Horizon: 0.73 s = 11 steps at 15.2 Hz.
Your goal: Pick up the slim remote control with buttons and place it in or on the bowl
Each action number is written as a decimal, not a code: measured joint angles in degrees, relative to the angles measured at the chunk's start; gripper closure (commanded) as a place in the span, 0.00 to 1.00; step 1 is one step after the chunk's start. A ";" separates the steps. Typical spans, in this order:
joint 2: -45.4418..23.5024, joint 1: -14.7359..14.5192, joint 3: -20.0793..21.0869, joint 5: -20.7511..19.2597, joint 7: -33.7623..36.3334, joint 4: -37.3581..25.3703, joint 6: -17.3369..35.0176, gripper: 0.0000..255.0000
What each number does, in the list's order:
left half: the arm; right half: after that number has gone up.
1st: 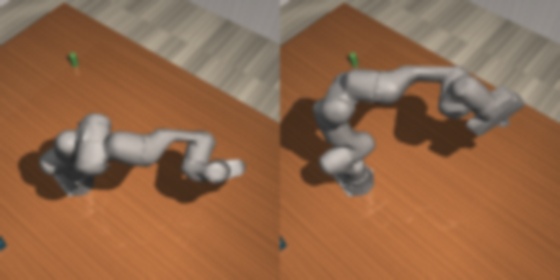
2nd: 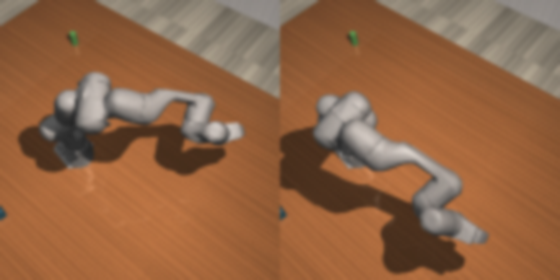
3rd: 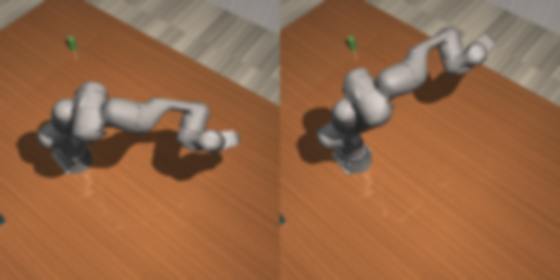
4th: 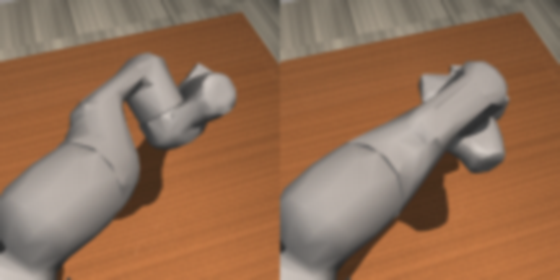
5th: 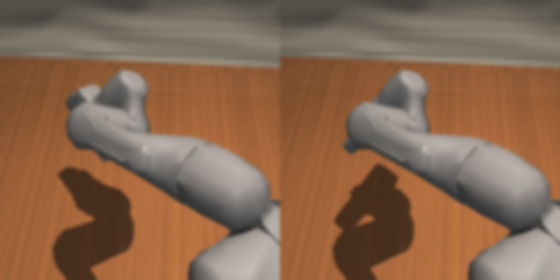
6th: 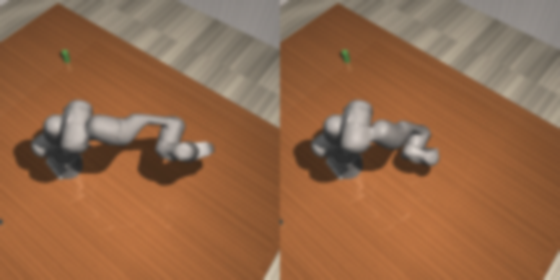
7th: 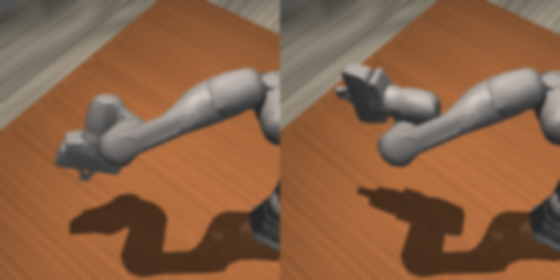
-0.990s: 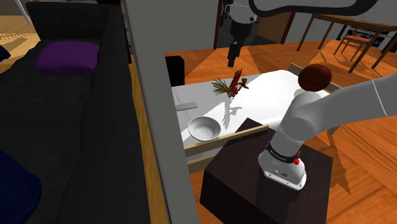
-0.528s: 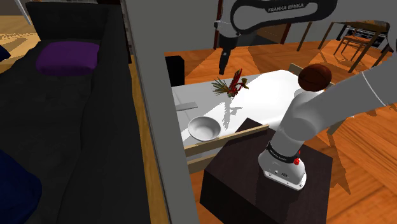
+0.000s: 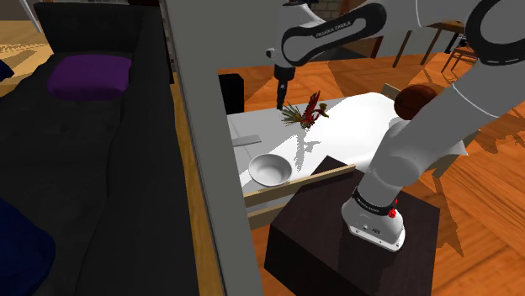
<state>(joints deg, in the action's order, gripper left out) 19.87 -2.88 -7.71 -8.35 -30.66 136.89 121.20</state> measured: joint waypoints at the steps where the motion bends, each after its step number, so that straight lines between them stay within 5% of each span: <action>1: -2.09 -0.22 -0.48 0.24 -1.34 -0.18 1.79 0.00; 11: -24.55 -1.36 -2.77 5.97 -16.51 -9.45 13.67 0.00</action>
<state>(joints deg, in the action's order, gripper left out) -4.68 -4.24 -10.48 -2.38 -47.18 127.44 134.87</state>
